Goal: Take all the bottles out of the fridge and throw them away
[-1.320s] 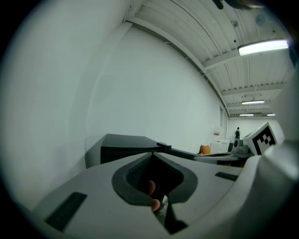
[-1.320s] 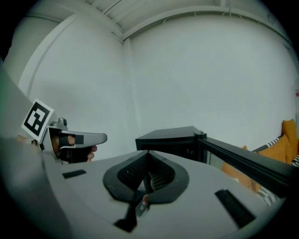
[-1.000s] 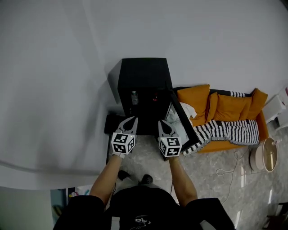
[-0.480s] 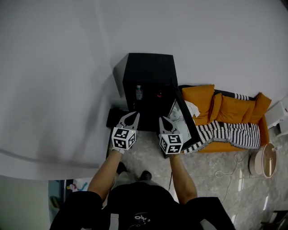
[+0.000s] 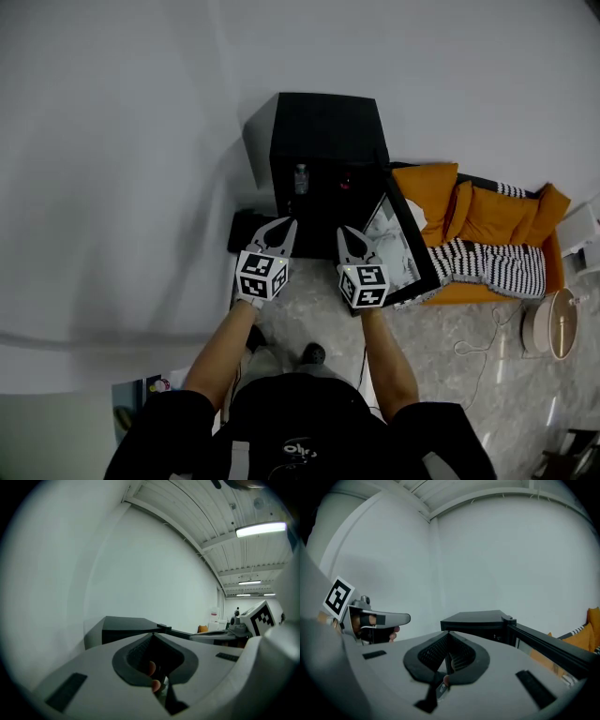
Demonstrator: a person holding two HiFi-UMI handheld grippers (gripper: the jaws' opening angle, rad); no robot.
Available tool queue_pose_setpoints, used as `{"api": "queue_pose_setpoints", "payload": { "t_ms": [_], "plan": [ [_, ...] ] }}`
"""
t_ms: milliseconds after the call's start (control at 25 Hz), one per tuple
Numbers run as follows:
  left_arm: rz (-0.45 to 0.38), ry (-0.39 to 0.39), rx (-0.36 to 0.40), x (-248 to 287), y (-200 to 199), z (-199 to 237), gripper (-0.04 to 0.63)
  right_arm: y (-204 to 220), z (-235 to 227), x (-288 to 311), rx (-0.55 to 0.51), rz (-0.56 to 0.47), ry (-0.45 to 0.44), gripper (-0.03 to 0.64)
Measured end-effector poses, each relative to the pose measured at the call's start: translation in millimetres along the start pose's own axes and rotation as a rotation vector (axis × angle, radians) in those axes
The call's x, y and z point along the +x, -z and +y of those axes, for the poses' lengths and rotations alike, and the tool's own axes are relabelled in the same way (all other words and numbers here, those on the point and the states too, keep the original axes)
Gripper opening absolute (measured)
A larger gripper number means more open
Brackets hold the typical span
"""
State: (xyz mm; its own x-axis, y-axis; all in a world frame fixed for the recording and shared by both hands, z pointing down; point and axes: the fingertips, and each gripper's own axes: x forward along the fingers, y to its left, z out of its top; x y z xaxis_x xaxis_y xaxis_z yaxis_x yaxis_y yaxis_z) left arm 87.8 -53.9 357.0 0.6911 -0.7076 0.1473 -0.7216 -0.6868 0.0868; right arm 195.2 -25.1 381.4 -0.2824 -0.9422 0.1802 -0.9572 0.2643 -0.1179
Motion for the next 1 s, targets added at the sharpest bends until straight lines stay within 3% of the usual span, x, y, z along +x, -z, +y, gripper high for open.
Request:
{"api": "queue_pose_setpoints", "payload": {
  "t_ms": [600,840,1000],
  "plan": [
    [0.012,0.138,-0.014,6,10,111,0.006,-5,50,100,0.011,-0.006,0.111,0.008],
    [-0.008,0.147,-0.034,23,40,129,0.006,19,30,127,-0.008,-0.007,0.126,0.008],
    [-0.053,0.112,-0.066,44,71,131,0.006,50,1,151,-0.06,-0.006,0.111,0.008]
  ]
}}
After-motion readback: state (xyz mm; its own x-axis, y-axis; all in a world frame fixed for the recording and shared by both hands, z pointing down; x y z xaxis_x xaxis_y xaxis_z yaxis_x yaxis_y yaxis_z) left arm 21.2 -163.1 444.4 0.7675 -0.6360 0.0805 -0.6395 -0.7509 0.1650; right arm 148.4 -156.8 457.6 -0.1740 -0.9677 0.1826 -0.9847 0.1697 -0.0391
